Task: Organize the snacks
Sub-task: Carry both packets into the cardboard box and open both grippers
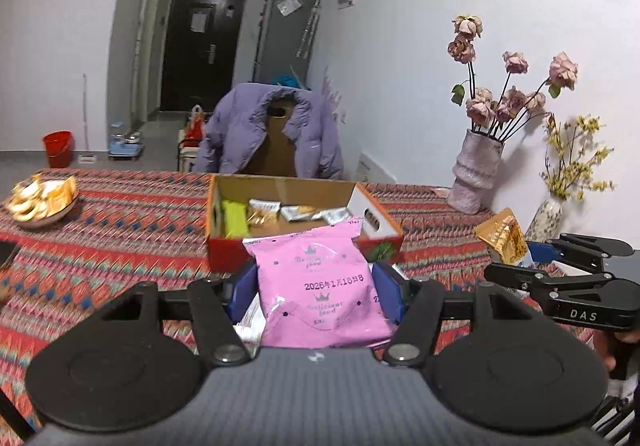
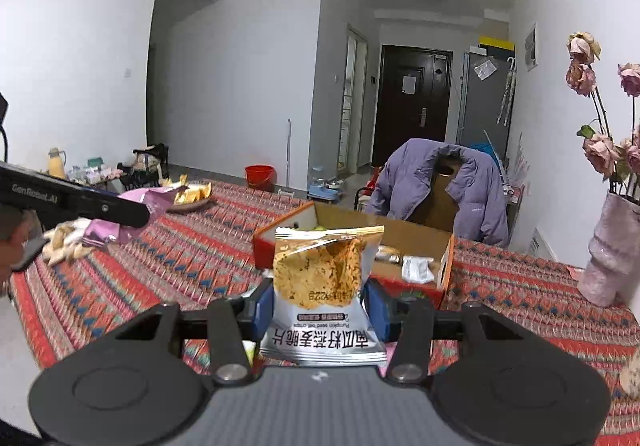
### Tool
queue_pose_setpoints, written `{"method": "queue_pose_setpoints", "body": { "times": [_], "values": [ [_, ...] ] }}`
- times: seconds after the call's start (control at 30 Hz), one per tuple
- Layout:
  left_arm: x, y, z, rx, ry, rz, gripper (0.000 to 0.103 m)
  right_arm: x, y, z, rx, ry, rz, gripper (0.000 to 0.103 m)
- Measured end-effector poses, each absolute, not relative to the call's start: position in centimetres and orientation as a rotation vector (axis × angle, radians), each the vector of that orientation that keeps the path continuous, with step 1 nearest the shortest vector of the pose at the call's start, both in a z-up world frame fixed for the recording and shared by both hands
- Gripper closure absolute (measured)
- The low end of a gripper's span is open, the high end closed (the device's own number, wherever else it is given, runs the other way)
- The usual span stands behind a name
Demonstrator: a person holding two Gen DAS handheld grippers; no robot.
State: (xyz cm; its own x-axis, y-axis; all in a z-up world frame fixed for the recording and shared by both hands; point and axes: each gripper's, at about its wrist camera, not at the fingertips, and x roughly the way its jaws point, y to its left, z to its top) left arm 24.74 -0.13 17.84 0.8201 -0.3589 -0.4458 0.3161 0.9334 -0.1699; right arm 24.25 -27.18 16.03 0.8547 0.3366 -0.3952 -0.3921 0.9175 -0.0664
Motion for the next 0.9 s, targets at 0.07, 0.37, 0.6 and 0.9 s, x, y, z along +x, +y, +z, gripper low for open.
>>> {"method": "queue_pose_setpoints", "body": {
  "times": [0.07, 0.37, 0.6, 0.9],
  "values": [
    [27.0, -0.5, 18.7, -0.088, 0.496, -0.374, 0.04, 26.4, -27.5, 17.3, -0.156, 0.384, 0.386, 0.055],
    [39.7, -2.7, 22.8, -0.095, 0.523, -0.448, 0.04, 39.6, -29.6, 20.6, -0.088, 0.476, 0.425, 0.055],
    [51.1, -5.2, 22.6, -0.042, 0.579, -0.426, 0.039, 52.1, -31.0, 19.2, 0.068, 0.615, 0.421, 0.055],
    [64.1, -8.0, 14.5, -0.089, 0.756, -0.363, 0.04, 65.1, -28.4, 9.2, 0.068, 0.813, 0.32, 0.055]
  ]
}}
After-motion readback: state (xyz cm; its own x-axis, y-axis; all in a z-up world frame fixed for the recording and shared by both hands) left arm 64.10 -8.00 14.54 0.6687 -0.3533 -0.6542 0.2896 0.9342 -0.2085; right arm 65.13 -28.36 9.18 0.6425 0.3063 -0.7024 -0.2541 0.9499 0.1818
